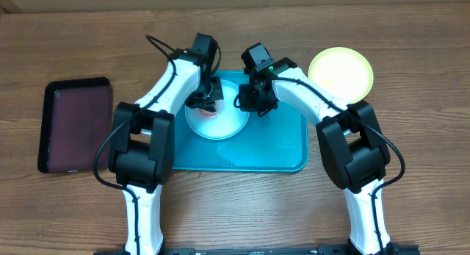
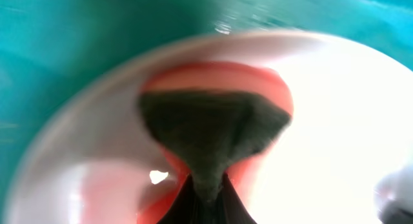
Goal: Clean dirty plates on tray and stack at the side
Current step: 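Scrub the light-blue plate's red stain with the sponge in the left gripper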
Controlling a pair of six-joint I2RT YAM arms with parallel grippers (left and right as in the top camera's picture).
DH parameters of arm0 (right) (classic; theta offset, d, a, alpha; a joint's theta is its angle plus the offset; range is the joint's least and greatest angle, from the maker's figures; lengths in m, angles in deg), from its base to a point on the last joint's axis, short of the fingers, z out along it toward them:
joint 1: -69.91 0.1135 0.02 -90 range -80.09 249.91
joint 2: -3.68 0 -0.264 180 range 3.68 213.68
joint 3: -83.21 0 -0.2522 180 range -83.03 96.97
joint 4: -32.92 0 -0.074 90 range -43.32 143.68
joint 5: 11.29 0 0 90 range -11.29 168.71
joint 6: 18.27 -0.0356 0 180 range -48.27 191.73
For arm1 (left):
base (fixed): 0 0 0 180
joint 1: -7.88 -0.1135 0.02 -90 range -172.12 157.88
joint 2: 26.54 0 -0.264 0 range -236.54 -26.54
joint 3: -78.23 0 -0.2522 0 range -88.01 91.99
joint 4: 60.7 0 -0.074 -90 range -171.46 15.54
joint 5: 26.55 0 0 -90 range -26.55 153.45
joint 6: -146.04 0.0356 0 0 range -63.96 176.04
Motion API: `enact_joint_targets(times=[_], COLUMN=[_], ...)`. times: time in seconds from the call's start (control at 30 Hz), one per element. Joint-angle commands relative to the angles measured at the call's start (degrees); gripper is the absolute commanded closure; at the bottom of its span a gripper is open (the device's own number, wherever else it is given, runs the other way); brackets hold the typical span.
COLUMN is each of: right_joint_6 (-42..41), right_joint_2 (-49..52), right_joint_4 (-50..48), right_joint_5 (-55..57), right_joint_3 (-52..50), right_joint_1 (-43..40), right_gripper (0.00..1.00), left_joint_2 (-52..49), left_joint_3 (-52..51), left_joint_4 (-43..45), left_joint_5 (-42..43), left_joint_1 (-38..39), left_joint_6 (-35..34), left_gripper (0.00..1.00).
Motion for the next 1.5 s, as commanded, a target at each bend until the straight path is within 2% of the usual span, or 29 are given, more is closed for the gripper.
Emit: enact_joint_targets(times=[0.0, 0.07, 0.23, 0.37, 0.5, 0.6, 0.8, 0.97, 1.07, 1.2, 1.4, 1.43, 1.47], right_joint_6=[-0.1, -0.1, -0.1, -0.1, -0.1, -0.1, -0.1, -0.1, -0.1, -0.1, -0.1, -0.1, -0.1], right_joint_2=[1.1, 1.1, 1.1, 1.1, 1.1, 1.1, 1.1, 1.1, 1.1, 1.1, 1.1, 1.1, 1.1], right_joint_4=[-0.7, -0.7, -1.1, -1.1, -1.1, -1.2, -1.3, -1.7, -2.1, -2.0, -1.9, -2.0, -2.2], right_joint_5=[2.8, 2.8, 2.8, 2.9, 2.9, 2.9, 2.9, 2.8, 2.8, 2.8, 2.8, 2.8, 2.9], right_joint_3=[-1.6, -1.6, -1.6, -1.6, -1.6, -1.6, -1.6, -1.6, -1.6, -1.6, -1.9, -2.3, -2.6], right_joint_1=[-0.1, -0.1, -0.1, -0.1, -0.1, -0.1, -0.1, -0.1, -0.1, -0.1, -0.1, -0.1, -0.1], right_gripper=[0.96, 0.96, 0.96, 0.96, 0.96, 0.96, 0.96, 0.96, 0.96, 0.96, 0.96, 0.96, 0.96], left_joint_2=[-3.6, -3.6, -3.6, -3.6, -3.6, -3.6, -3.6, -3.6, -3.6, -3.6, -3.6, -3.6, -3.6], left_joint_3=[-5.6, -6.1, -6.0, -5.9, -4.3, -2.1, 1.1, 0.3, 0.2, 0.2, 0.2, 0.3, 0.4], left_joint_4=[1.1, 0.8, -3.4, -6.6, -11.4, -14.3, -14.1, -8.5, -5.6, -1.2, 1.2, 0.5, -0.1], left_joint_5=[10.3, 10.4, 10.3, 3.2, -6.9, -10.4, -8.0, 7.6, 10.6, 9.9, 0.2, -1.9, -2.6], left_joint_1=[6.8, 8.0, 10.2, 8.4, 4.7, 1.4, -3.0, -3.0, -1.0, 3.3, 5.6, 5.4, 5.1], left_joint_6=[-0.1, 0.3, 7.1, 6.8, 3.5, 2.4, 0.5, 0.5, 0.2, -1.0, -1.4, -1.4, -1.4], left_gripper=[0.96, 0.96, 0.96, 0.96, 0.96, 0.96, 0.96, 0.96, 0.96, 0.96, 0.95, 0.86, 0.82])
